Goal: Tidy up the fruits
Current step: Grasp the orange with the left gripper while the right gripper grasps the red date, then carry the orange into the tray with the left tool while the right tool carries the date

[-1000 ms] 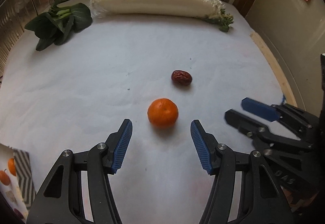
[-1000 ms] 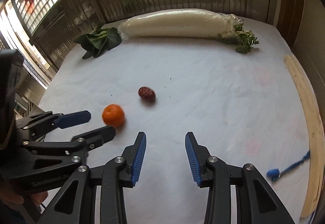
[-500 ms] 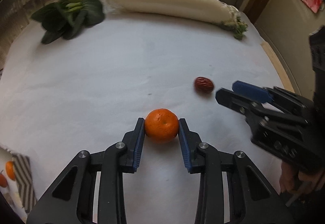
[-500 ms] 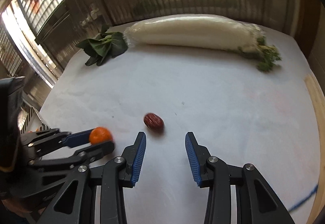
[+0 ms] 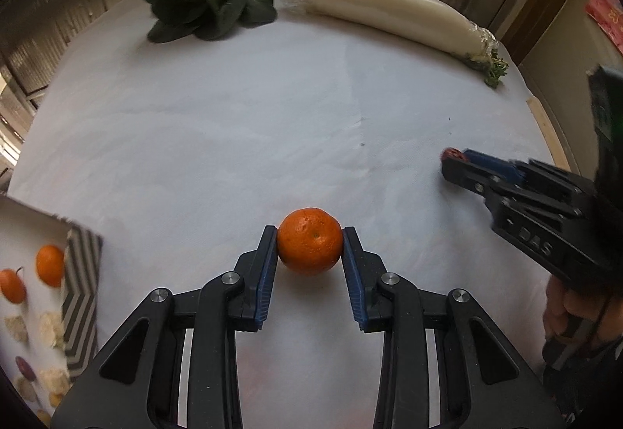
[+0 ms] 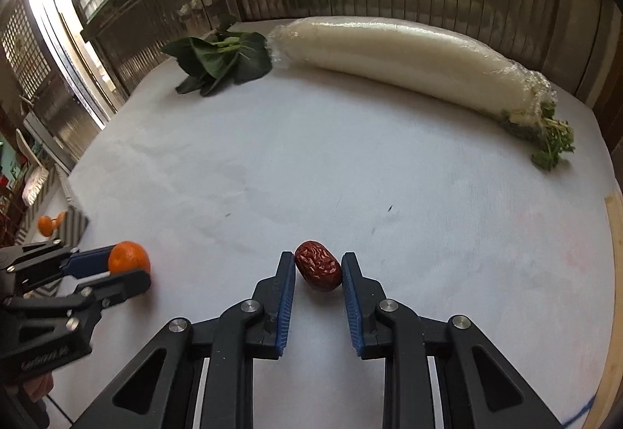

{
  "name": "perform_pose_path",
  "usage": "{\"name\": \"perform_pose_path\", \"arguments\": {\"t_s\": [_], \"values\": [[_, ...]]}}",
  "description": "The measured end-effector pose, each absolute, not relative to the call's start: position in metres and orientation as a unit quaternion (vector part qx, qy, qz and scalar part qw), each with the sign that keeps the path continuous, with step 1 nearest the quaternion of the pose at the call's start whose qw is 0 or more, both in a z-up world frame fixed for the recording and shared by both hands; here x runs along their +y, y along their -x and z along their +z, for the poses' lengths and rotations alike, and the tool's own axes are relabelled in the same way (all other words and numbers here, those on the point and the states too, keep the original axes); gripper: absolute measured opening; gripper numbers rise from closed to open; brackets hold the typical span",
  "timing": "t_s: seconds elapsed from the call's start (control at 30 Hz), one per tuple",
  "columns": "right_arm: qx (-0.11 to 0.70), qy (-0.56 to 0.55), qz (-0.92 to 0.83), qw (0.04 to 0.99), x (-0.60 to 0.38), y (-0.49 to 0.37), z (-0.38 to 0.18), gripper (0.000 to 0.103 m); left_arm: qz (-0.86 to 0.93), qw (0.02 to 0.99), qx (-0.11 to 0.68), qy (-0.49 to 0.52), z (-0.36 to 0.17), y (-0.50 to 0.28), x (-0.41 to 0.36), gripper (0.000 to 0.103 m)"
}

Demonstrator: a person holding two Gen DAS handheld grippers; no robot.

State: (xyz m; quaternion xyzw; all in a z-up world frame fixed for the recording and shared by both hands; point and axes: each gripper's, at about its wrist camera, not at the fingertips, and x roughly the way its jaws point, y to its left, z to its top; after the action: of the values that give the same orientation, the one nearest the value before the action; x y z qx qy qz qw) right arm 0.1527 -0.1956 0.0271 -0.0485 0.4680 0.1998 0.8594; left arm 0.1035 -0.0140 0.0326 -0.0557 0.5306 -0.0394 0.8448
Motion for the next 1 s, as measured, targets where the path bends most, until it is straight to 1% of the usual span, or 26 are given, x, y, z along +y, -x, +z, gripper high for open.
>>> {"name": "perform_pose_path", "arguments": {"t_s": [0.17,0.43,1.0], "values": [[0.473,0.023,0.208,0.856,-0.190,-0.119,0.030,0.023,-0.028,0.852,0.521,0.049,0.039,-0.084,-0.008,0.032],[0.474,0.023,0.234,0.849,-0.156,-0.076,0.037,0.023,-0.009,0.858,0.511,0.051,0.052,-0.049,0.013,0.032],[0.453,0.077,0.305,0.834,-0.061,-0.028,0.054,0.023,0.058,0.867,0.490,0.073,0.072,0.017,0.087,0.032]]}}
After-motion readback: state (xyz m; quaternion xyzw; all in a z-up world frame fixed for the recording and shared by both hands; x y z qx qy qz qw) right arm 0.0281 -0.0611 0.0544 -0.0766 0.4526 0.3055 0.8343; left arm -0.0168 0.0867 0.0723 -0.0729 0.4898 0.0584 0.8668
